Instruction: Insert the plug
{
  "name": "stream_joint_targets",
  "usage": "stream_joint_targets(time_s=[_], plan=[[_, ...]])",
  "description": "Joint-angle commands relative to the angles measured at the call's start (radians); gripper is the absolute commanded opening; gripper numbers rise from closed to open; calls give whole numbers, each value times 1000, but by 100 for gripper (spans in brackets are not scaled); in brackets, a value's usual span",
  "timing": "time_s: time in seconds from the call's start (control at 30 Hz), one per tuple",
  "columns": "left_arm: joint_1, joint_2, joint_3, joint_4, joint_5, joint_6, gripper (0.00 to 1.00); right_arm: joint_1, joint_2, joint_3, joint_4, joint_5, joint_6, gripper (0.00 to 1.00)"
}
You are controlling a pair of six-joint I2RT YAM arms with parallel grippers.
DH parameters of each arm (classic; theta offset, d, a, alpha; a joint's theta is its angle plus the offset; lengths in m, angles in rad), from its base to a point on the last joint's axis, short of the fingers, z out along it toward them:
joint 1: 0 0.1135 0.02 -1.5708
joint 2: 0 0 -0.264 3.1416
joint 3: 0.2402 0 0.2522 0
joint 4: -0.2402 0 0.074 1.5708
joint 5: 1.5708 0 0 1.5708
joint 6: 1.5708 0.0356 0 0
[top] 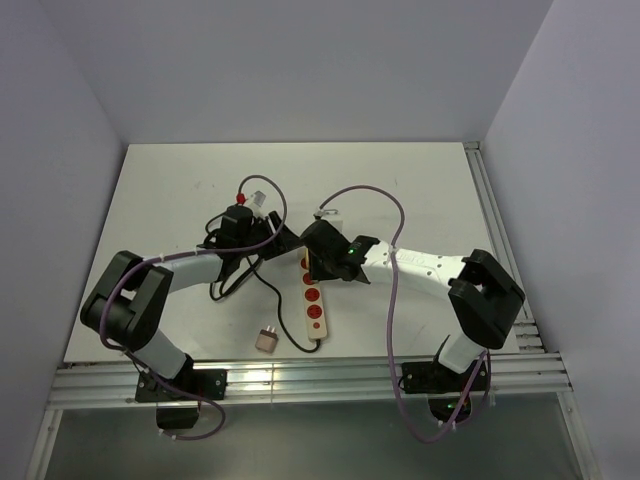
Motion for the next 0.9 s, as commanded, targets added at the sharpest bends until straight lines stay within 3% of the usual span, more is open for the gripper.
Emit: stream_joint_targets(time_s=[0.0, 0.47, 0.87], plan=[[2, 8, 26, 71, 37, -17, 59, 7, 14, 38, 10, 11, 1, 0], [2, 95, -25, 195, 78, -71, 56, 61, 175, 198, -185, 120, -31, 0], [4, 132, -28, 227, 100, -81, 54, 117, 193, -52, 11, 120, 128, 0]])
